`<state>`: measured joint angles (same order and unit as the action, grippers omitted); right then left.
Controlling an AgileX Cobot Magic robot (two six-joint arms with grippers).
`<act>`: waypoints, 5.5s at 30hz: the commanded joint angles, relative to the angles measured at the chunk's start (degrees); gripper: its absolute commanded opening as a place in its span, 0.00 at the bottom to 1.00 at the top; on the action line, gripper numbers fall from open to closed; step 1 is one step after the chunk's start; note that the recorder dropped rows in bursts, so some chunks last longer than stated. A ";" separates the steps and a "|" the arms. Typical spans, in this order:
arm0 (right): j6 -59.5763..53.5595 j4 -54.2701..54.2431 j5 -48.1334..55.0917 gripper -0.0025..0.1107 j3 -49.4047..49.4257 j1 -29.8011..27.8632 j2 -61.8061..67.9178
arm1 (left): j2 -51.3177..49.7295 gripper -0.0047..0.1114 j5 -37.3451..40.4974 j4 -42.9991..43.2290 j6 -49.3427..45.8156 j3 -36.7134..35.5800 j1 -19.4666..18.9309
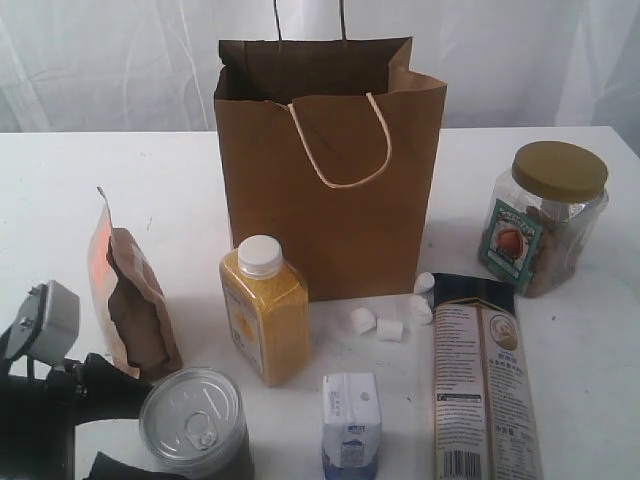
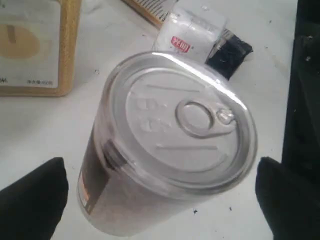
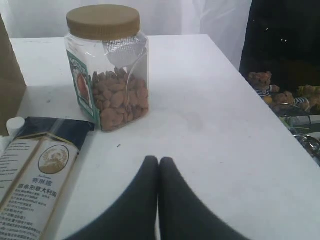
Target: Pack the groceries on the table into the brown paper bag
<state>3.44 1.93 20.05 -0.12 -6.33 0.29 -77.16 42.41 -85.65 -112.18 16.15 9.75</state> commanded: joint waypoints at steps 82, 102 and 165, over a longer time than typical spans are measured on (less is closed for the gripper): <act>0.04 0.00 -0.13 0.02 0.12 -0.45 -0.29 | -14.80 0.74 -5.02 4.82 -9.20 15.83 6.99; 0.04 0.00 -0.13 0.02 0.12 -0.45 -0.29 | -17.85 0.73 -2.89 -2.82 -9.20 16.61 6.99; 31.91 27.77 -50.89 0.02 -24.86 -0.45 38.78 | 8.52 0.04 -30.81 -11.83 34.37 16.48 6.99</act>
<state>35.78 12.46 -34.00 -19.20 -6.33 27.00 -69.09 21.38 -92.39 -84.25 32.62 16.64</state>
